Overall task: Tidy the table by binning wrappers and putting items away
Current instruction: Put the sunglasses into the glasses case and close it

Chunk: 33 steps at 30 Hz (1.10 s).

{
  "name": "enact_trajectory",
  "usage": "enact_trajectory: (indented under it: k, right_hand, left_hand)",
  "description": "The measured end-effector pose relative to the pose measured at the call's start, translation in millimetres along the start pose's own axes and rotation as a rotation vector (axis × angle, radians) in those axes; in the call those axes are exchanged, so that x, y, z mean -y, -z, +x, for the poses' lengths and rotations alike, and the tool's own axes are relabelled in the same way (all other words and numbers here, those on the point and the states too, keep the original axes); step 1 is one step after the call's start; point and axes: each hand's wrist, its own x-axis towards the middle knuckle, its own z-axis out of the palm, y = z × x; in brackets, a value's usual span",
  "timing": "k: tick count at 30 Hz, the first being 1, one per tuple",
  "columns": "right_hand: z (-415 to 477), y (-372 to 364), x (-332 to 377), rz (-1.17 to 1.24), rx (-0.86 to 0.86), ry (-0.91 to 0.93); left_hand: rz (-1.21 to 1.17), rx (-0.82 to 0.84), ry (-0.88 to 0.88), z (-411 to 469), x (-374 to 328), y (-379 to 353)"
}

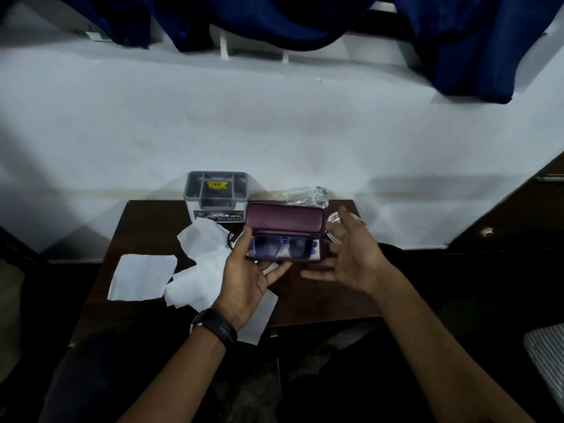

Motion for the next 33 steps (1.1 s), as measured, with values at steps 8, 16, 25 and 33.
enact_trajectory:
  k: [8, 16, 25, 33]
  right_hand:
    - [0, -17, -15, -0.017, 0.018, 0.076]
    - [8, -14, -18, 0.066, 0.005, 0.240]
    - [13, -18, -26, 0.060, -0.029, 0.268]
    - [11, -19, -29, 0.047, -0.017, 0.286]
  left_hand:
    - [-0.003, -0.050, 0.022, -2, -6, 9]
    - [0.442, -0.112, -0.084, -4, -25, 15]
    - [0.202, -0.145, -0.123, 2, -26, 23]
    - [0.193, -0.173, -0.132, 2, -26, 24]
